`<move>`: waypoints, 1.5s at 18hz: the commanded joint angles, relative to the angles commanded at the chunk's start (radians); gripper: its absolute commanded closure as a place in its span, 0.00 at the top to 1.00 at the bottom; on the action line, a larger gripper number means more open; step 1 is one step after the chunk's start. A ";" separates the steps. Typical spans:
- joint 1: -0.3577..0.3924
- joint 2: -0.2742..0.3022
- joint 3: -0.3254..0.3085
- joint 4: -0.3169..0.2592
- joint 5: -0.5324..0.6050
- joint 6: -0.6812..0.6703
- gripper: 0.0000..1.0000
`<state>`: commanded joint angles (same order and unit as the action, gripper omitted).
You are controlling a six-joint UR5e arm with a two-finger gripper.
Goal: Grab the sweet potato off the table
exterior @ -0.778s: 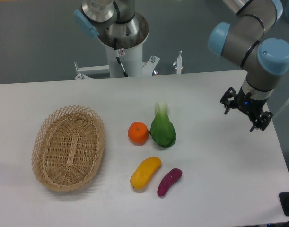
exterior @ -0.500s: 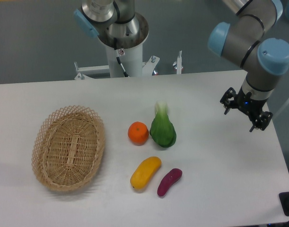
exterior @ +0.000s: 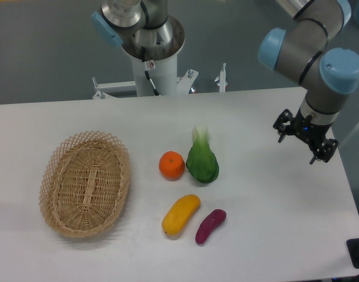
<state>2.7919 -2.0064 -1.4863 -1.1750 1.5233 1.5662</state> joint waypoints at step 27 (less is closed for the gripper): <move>-0.293 -0.209 -0.015 0.233 -0.058 -0.496 1.00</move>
<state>2.4989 -2.2150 -1.5018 -0.9419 1.4650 1.0707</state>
